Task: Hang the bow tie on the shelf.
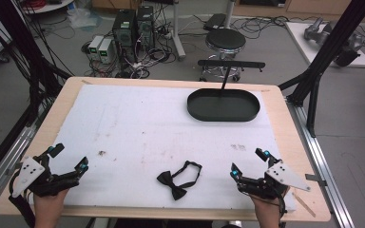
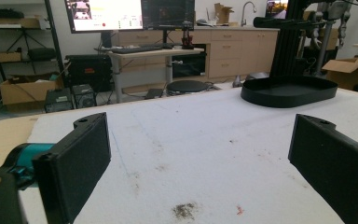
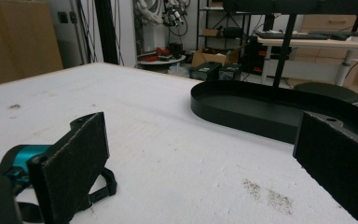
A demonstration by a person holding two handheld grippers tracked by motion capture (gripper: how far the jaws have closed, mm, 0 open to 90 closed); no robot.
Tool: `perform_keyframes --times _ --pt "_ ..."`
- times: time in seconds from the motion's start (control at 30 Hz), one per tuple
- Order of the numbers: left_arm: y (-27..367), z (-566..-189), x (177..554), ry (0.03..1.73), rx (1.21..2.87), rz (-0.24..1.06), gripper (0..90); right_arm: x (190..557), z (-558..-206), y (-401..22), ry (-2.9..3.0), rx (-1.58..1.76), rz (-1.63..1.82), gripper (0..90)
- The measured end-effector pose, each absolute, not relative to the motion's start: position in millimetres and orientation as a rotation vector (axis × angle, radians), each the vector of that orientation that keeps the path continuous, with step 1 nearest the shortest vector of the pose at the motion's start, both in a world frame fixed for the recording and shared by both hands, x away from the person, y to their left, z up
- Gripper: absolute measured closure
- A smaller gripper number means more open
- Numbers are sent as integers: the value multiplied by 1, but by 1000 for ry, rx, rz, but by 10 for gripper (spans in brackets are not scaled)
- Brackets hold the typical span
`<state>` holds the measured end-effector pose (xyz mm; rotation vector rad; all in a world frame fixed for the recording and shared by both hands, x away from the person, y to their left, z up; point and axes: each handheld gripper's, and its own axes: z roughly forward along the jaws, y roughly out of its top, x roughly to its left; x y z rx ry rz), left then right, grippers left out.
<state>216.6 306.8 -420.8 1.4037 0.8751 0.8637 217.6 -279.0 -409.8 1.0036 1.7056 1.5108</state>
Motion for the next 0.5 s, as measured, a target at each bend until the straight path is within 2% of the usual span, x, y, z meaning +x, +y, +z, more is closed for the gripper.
perform_keyframes --times 0.5 --pt "309 -420 214 872 1414 852 61 222 -400 -269 1780 996 1527 24"
